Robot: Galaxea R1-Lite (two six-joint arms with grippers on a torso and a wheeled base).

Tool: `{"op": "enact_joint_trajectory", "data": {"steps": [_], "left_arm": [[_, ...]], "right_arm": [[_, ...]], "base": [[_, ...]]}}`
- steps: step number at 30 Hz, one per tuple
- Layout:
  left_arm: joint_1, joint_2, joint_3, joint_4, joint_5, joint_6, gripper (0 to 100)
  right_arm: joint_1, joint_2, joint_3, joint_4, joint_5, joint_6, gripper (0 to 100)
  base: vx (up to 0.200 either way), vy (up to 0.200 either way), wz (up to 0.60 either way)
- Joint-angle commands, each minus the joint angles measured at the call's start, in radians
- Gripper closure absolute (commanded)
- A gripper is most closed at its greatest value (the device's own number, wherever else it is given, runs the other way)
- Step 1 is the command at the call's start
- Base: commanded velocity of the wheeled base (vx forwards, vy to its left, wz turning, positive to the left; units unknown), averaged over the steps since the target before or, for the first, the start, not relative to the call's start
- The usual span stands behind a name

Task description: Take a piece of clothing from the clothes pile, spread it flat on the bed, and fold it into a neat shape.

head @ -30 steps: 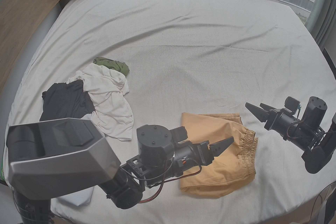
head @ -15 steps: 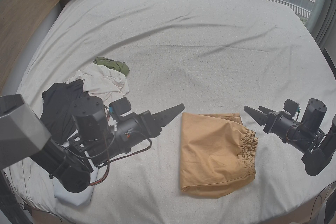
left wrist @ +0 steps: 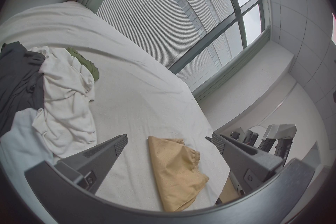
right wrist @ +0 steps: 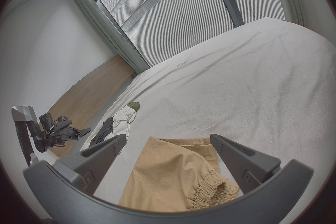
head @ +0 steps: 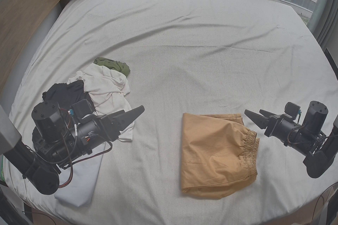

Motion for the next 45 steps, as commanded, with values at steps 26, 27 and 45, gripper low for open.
{"op": "enact_joint_trajectory", "data": {"steps": [26,27,45], "left_arm": [[0.097,0.146,0.281,-0.13,-0.078,0.346,0],[0.1,0.146,0.281,-0.13,-0.078,0.346,0],[0.094,0.161,0.281,-0.13,-0.08,0.346,0]], "right_arm": [[-0.06,0.113,0.267,0.158,0.006,-0.196,0],[-0.062,0.132,0.276,0.158,0.006,-0.196,0],[0.007,0.279,0.234,0.087,0.041,-0.075,0]], "base": [[0.0,0.0,0.0],[0.0,0.0,0.0],[0.0,0.0,0.0]]}}
